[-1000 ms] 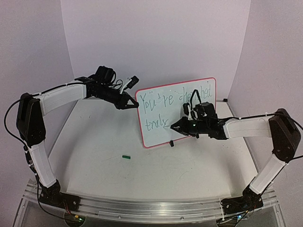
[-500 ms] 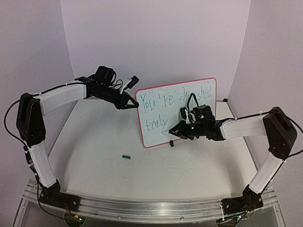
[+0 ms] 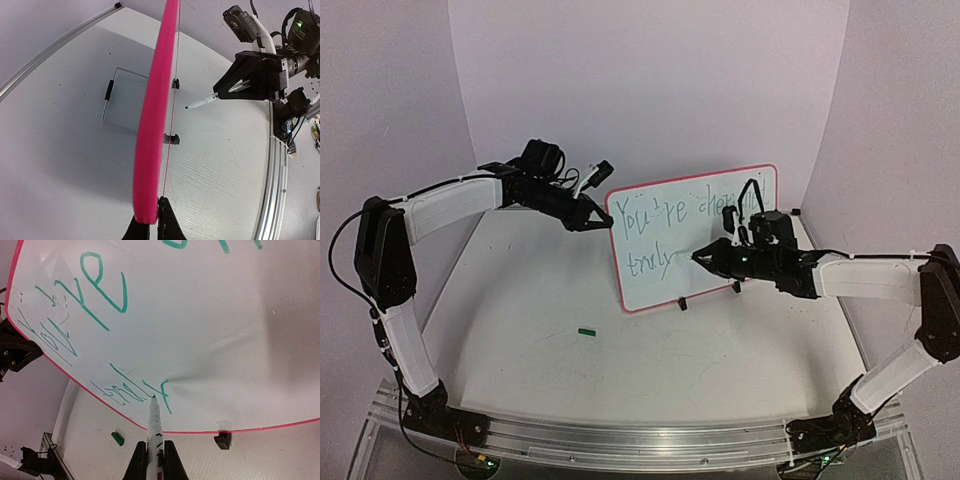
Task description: Write a sentence on the whiteboard
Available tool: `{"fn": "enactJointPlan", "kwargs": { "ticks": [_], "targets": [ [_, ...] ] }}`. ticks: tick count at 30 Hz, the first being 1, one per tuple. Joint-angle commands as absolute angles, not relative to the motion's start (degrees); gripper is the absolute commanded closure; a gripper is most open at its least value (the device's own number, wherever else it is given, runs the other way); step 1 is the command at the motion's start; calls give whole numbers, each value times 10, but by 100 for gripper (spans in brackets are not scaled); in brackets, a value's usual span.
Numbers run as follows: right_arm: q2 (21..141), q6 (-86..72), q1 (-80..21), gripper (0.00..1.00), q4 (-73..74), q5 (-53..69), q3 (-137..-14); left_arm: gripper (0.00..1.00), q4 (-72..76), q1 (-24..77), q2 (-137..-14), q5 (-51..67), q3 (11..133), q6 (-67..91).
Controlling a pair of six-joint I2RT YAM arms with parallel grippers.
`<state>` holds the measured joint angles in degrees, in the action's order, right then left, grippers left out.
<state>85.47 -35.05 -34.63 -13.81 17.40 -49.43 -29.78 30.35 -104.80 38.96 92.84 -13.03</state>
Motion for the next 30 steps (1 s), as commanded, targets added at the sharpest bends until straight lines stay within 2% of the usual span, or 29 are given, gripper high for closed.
{"fn": "enactJointPlan", "kwargs": {
  "ticks": [1,30],
  "targets": [
    [856,-347,-343,100,-142,136,-495,100,-306,301,-1024,368,918,-145],
    [898,-351,-343,100,-136,104,-528,100,-308,302,-1022,366,918,-146]
  ]
}}
